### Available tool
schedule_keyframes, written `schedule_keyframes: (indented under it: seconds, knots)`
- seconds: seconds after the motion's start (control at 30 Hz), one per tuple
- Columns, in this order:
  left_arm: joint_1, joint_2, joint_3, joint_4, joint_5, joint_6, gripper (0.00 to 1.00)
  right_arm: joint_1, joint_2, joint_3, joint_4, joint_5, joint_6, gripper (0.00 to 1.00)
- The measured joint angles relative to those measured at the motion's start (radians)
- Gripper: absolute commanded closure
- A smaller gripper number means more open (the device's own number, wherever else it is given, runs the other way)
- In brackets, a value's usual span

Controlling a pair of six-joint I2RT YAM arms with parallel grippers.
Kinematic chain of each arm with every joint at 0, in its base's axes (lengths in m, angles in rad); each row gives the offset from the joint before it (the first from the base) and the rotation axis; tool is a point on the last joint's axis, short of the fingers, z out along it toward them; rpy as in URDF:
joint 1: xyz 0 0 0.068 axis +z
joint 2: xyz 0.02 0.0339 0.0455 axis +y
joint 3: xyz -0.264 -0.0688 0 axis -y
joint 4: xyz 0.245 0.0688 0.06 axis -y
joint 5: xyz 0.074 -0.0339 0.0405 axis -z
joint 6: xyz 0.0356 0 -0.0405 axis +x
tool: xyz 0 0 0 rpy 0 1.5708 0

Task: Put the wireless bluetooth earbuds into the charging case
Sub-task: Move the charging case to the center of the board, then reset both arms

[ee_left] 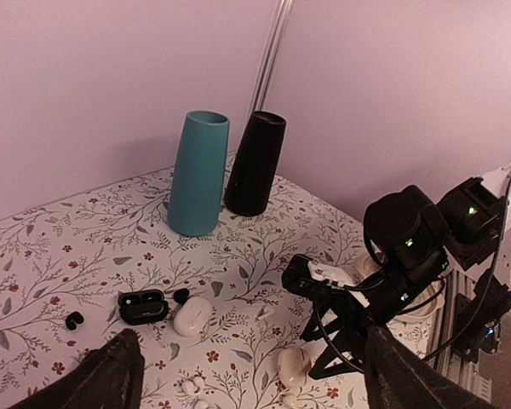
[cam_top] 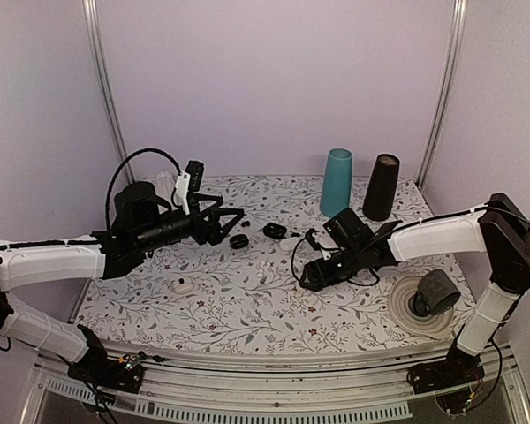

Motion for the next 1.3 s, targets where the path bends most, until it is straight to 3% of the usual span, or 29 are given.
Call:
schedule_keyframes:
  seconds: [0.3,0.53,0.9,1.3]
  knots:
    - [0.0,0.0,0.0,0.0,-0.003,0.0,0.09,0.002,-0.031,-0.004,0.002,0.065,0.021,0.01]
    - [0.0,0.0,0.0,0.0,-0.005,-0.001,0.08,0.001,-0.161,-0.012,0.022,0.122,0.042,0.01]
    - [0.0,0.0,0.0,0.0,-0.011,-0.001,0.08,-0.016,-0.498,-0.127,0.19,0.238,0.097,0.01]
    - [0.0,0.0,0.0,0.0,-0.011,-0.001,0.08,-0.017,-0.649,-0.216,0.233,0.437,0.155,0.01]
